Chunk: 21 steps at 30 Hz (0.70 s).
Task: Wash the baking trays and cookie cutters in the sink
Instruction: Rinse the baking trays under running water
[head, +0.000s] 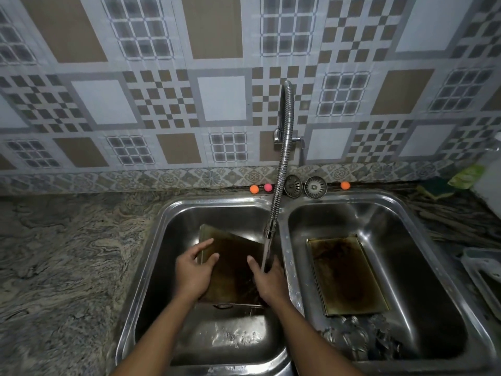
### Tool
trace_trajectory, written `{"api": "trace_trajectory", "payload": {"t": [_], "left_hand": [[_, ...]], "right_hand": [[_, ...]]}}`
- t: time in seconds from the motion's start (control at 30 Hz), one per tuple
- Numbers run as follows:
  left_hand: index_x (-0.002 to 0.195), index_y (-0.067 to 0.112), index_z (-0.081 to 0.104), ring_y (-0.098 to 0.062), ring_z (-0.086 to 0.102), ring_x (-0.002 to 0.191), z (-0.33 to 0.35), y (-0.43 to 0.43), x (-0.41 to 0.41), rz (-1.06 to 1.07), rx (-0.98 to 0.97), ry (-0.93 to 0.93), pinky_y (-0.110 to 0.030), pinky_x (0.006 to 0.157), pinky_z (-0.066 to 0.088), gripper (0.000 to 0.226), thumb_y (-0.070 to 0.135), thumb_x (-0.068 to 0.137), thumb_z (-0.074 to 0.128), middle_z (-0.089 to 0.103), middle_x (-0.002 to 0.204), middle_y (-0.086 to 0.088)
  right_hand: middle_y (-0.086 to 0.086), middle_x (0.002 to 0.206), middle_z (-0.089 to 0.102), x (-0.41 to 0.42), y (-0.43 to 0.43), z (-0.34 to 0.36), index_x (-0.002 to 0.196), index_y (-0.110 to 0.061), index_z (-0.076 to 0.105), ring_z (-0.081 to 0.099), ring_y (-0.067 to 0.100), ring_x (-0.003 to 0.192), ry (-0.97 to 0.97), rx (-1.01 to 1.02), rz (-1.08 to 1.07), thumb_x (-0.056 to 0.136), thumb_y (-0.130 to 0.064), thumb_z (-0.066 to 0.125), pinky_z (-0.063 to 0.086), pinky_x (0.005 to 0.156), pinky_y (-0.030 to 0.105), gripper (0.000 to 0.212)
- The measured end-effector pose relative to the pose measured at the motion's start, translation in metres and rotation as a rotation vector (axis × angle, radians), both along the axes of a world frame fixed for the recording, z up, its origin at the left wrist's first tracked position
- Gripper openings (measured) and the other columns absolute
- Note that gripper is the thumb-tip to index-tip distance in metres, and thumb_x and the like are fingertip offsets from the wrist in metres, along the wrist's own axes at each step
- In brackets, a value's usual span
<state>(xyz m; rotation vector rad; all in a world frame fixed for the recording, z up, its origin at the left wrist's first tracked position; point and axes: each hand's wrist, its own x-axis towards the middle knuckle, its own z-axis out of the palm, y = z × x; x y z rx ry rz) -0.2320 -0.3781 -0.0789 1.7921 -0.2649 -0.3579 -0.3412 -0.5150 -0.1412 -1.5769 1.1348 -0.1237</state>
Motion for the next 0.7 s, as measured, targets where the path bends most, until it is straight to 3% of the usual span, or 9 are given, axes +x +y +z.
{"api": "trace_trajectory", "payload": {"t": [0.1, 0.23, 0.33, 0.4, 0.47, 0.53, 0.63, 0.7], "left_hand": [[0.106, 0.036, 0.072, -0.011, 0.059, 0.117, -0.015, 0.028, 0.008, 0.079, -0.011, 0.133, -0.04, 0.104, 0.048, 0.038, 0.007, 0.083, 0.075, 0.067, 0.123, 0.001], [0.111, 0.027, 0.071, -0.019, 0.065, 0.112, -0.028, 0.055, 0.017, 0.143, -0.064, 0.301, -0.046, 0.102, 0.049, 0.033, 0.006, 0.086, 0.072, 0.069, 0.12, -0.006], [0.109, 0.023, 0.069, -0.024, 0.066, 0.107, -0.031, 0.058, 0.021, 0.149, -0.019, 0.26, -0.043, 0.099, 0.051, 0.031, 0.004, 0.085, 0.072, 0.069, 0.116, -0.01], [0.109, 0.026, 0.068, -0.025, 0.065, 0.11, -0.034, 0.053, 0.023, 0.107, 0.171, 0.097, -0.036, 0.096, 0.05, 0.029, 0.01, 0.086, 0.073, 0.068, 0.116, -0.008], [0.121, 0.028, 0.065, -0.027, 0.057, 0.121, -0.035, 0.041, 0.019, 0.005, 0.389, 0.018, -0.038, 0.1, 0.047, 0.038, 0.019, 0.085, 0.075, 0.059, 0.132, -0.008], [0.132, 0.03, 0.058, -0.028, 0.045, 0.134, -0.035, 0.023, 0.008, -0.143, 0.542, 0.003, -0.041, 0.108, 0.04, 0.048, 0.031, 0.087, 0.072, 0.041, 0.15, -0.008], [0.142, 0.027, 0.049, -0.023, 0.036, 0.141, -0.028, -0.011, -0.017, -0.314, 0.434, 0.134, -0.034, 0.113, 0.031, 0.058, 0.055, 0.092, 0.056, 0.035, 0.156, -0.004], [0.149, 0.03, 0.039, -0.019, 0.04, 0.139, -0.02, -0.031, -0.029, -0.337, 0.266, 0.293, -0.037, 0.112, 0.036, 0.087, 0.082, 0.079, 0.044, 0.039, 0.154, 0.001]], "right_hand": [[0.01, 0.152, 0.038, 0.003, 0.001, 0.0, 0.153, -0.016, 0.019, 0.04, 0.031, 0.137, 0.086, -0.04, 0.069, 0.069, -0.084, 0.053, 0.038, 0.108, 0.041, 0.113], [0.008, 0.126, 0.063, 0.004, -0.008, -0.003, 0.131, -0.014, 0.054, 0.06, 0.027, 0.114, 0.182, -0.051, 0.215, 0.078, -0.069, 0.061, 0.048, 0.09, 0.031, 0.077], [0.005, 0.105, 0.072, 0.003, -0.014, -0.003, 0.106, -0.014, 0.071, 0.067, 0.021, 0.096, 0.077, -0.008, 0.177, 0.08, -0.061, 0.065, 0.054, 0.088, 0.036, 0.054], [0.005, 0.099, 0.071, -0.001, -0.02, 0.006, 0.1, -0.016, 0.068, 0.065, 0.018, 0.088, 0.02, 0.003, 0.098, 0.09, -0.049, 0.061, 0.054, 0.081, 0.035, 0.035], [0.004, 0.1, 0.069, -0.007, -0.025, 0.014, 0.102, -0.018, 0.063, 0.063, 0.015, 0.085, -0.05, 0.064, 0.069, 0.098, -0.038, 0.053, 0.051, 0.069, 0.031, 0.022], [0.001, 0.105, 0.07, -0.01, -0.023, 0.02, 0.11, -0.023, 0.059, 0.065, 0.018, 0.092, -0.141, 0.135, 0.089, 0.098, -0.04, 0.051, 0.054, 0.074, 0.031, 0.023], [-0.002, 0.124, 0.062, -0.011, -0.009, 0.023, 0.131, -0.026, 0.048, 0.061, 0.017, 0.113, -0.199, 0.097, 0.126, 0.09, -0.053, 0.057, 0.053, 0.094, 0.037, 0.05], [-0.006, 0.126, 0.061, -0.011, 0.003, 0.028, 0.134, -0.027, 0.048, 0.058, 0.006, 0.115, -0.272, 0.018, 0.212, 0.097, -0.032, 0.055, 0.05, 0.096, 0.026, 0.039]]}}
